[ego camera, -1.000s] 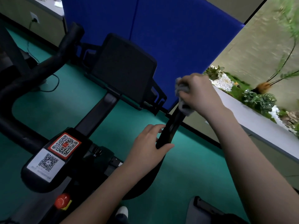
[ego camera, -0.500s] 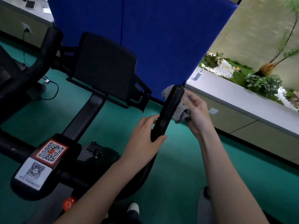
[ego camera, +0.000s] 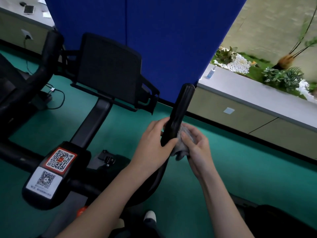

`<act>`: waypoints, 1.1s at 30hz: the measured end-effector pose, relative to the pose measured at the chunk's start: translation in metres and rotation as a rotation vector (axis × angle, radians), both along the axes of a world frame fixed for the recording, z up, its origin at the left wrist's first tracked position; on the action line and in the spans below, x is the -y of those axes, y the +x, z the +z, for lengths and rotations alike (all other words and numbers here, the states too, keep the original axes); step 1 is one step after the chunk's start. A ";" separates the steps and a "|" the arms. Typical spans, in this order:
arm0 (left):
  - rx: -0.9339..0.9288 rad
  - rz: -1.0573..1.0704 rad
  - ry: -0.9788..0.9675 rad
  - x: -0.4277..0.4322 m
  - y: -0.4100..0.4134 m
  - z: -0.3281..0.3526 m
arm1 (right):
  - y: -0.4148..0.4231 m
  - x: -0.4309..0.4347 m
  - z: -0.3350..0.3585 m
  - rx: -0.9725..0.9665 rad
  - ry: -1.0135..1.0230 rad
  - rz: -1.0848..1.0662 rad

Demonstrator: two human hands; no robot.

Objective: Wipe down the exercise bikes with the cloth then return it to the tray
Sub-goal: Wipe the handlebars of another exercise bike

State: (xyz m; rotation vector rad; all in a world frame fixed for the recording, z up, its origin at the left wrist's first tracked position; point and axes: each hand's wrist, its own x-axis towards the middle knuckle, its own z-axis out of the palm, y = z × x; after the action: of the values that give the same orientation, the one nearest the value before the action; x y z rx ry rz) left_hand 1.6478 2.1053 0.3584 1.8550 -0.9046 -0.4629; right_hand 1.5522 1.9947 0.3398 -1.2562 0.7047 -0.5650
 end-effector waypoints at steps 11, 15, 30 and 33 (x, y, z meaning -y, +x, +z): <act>0.034 -0.074 0.072 -0.021 0.006 0.000 | -0.053 -0.036 -0.010 -0.127 -0.258 -0.233; 0.152 -0.121 0.083 -0.036 0.006 0.004 | -0.079 -0.045 -0.006 -0.202 -0.354 -0.345; 0.608 -0.228 0.132 -0.046 -0.043 0.023 | -0.129 -0.072 -0.007 -0.222 -0.410 -0.452; 0.677 -0.291 0.171 -0.032 -0.076 0.019 | -0.158 -0.066 -0.010 -0.238 -0.433 -0.445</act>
State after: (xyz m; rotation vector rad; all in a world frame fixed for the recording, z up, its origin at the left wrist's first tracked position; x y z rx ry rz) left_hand 1.5719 2.1373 0.3774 2.0800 -1.6435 -0.0703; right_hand 1.3938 2.0612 0.3300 -1.5944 1.1160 -0.9802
